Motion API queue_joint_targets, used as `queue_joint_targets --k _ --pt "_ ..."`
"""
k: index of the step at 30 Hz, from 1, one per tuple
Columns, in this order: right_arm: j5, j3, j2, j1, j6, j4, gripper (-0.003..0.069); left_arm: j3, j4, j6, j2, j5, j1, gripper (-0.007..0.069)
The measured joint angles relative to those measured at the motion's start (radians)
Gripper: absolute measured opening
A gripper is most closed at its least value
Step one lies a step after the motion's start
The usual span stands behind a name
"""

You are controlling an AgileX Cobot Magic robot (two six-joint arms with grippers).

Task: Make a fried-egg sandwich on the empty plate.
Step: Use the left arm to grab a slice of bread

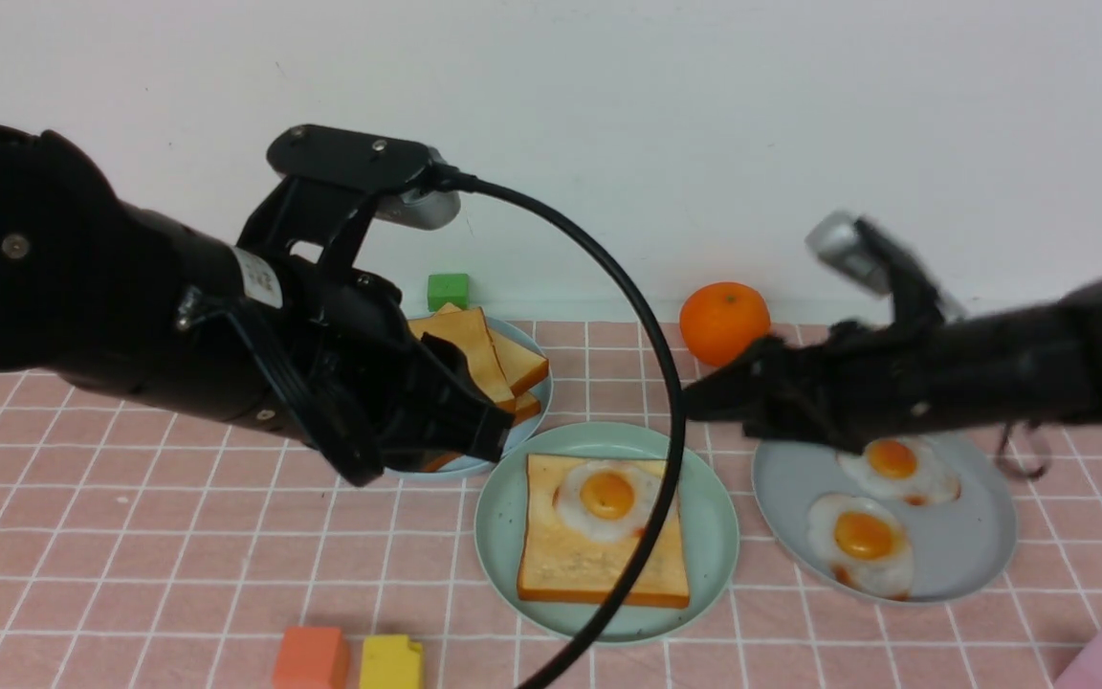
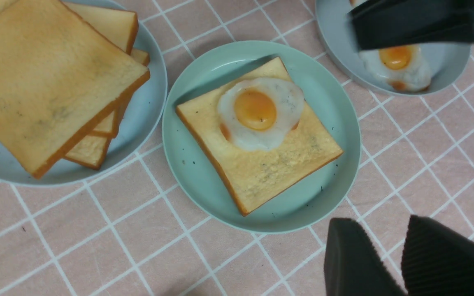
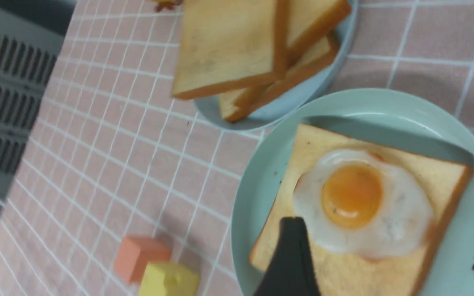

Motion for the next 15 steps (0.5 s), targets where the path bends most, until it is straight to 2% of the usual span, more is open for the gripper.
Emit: queue_joint_targets --k 1,2,4,7,10,13,14,15 --pt "0.011 -0.016 -0.046 0.000 0.103 -0.126 0.0547 0.000 0.016 -0.008 0.005 -0.001 0.000 0.0240" --pt "0.013 -0.021 -0.059 0.000 0.135 -0.145 0.0545 0.000 0.020 -0.010 0.008 -0.001 0.001 0.0240" --pt "0.029 -0.047 -0.140 0.000 0.342 -0.395 0.0532 -0.003 0.029 -0.025 0.033 -0.003 0.038 0.0240" --pt "0.035 -0.051 -0.234 0.000 0.504 -0.579 0.0531 -0.018 -0.002 -0.040 0.065 -0.005 0.118 0.0240" --pt "0.032 -0.037 -0.340 0.000 0.624 -0.695 0.0531 -0.040 -0.113 -0.043 0.114 -0.005 0.244 0.0241" --pt "0.010 0.012 -0.419 0.000 0.657 -0.718 0.0531 -0.048 -0.240 -0.045 0.177 0.007 0.350 0.0259" --pt "0.008 0.020 -0.423 0.000 0.659 -0.719 0.0531 -0.049 -0.248 -0.044 0.187 0.008 0.356 0.0262" --pt "-0.015 0.069 -0.460 0.000 0.662 -0.716 0.0531 -0.049 -0.324 -0.038 0.246 0.022 0.407 0.0300"
